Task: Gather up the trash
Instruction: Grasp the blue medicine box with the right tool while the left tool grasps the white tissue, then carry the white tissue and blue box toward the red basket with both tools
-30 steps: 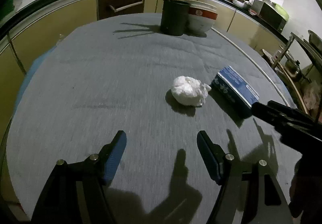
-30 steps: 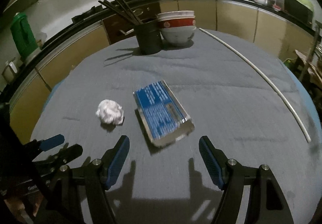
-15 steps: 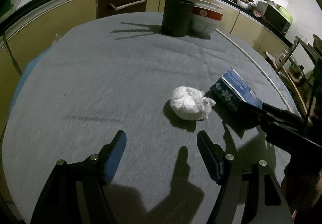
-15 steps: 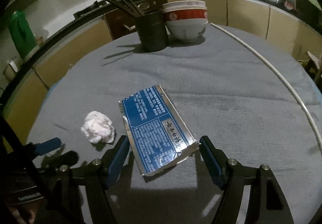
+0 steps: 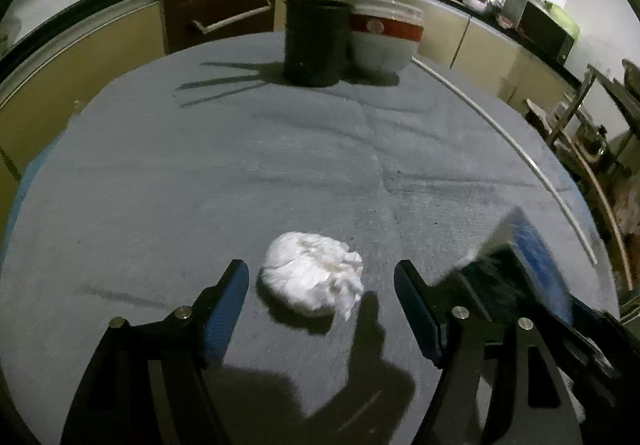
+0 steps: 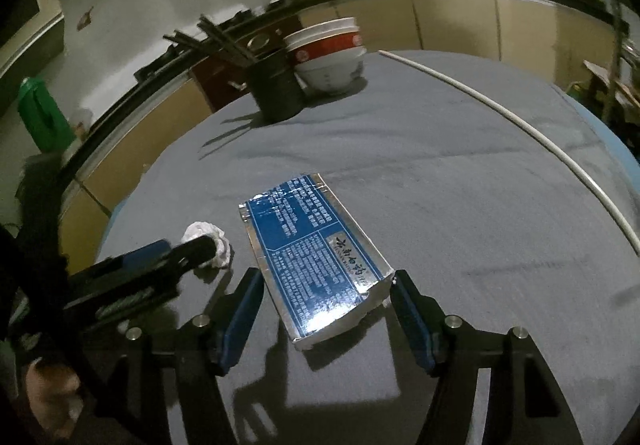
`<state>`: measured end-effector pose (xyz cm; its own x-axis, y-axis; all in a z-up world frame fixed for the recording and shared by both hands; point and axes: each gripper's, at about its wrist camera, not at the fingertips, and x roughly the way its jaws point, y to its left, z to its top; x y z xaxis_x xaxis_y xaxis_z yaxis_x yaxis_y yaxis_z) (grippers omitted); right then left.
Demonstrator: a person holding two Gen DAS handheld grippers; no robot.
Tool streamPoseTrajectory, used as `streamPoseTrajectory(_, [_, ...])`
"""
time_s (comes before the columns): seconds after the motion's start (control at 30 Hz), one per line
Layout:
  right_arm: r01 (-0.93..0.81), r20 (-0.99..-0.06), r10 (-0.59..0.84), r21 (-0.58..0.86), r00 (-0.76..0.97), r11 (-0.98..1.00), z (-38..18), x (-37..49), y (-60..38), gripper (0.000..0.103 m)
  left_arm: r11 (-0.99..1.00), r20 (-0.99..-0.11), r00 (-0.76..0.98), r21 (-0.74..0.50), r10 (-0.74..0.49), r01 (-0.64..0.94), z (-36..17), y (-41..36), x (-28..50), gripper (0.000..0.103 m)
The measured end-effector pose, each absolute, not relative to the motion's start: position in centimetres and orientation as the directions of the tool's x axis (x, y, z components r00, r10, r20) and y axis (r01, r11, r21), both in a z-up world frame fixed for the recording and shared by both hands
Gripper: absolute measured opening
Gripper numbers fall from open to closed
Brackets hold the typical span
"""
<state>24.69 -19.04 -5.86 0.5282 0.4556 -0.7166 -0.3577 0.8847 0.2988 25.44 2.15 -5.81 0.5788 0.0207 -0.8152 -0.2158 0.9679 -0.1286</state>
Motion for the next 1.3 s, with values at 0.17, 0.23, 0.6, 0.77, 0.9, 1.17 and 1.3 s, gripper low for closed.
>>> streamPoseTrajectory(0.17, [-0.343,-0.695,0.466,0.322,0.548,0.883,-4.9,23.3,-20.3,0.068,0.975,-0.823,0.567,-0.092,0.04,-0.202,-6.9,1.9,26.5,0.043])
streamPoseTrajectory(0.23, [-0.341,-0.691,0.468,0.326,0.551,0.882,-4.7,22.9,-20.5,0.068,0.977,-0.828,0.561,-0.113,0.009,-0.182,-6.9,2.0,26.3,0.042])
streamPoseTrajectory(0.6, [-0.28,-0.689,0.454,0.358,0.565,0.891,-5.0,18.9,-21.9,0.068,0.989,-0.81,0.587,-0.074,0.014,-0.126,-4.6,0.4,20.8,0.041])
streamPoseTrajectory(0.77, [-0.239,-0.69,0.425,0.354,0.586,0.904,-4.6,16.2,-23.3,0.068,0.991,-0.803,0.596,-0.078,0.001,-0.107,-3.7,-0.5,18.3,0.041])
streamPoseTrajectory(0.9, [-0.206,-0.688,0.403,0.353,0.604,0.912,-4.3,14.0,-24.4,0.068,0.993,-0.797,0.603,-0.082,-0.012,-0.089,-3.2,-1.2,16.5,0.041])
streamPoseTrajectory(1.17, [-0.172,-0.729,0.347,0.306,0.59,0.936,-4.9,11.0,-25.2,0.068,0.995,-0.79,0.612,-0.085,-0.033,-0.056,-2.8,-2.2,13.8,0.041])
streamPoseTrajectory(1.3, [-0.192,-0.772,0.305,0.237,0.557,0.952,-5.8,10.6,-24.2,0.068,0.995,-0.799,0.601,-0.084,-0.036,-0.052,-3.6,-2.2,13.4,0.041])
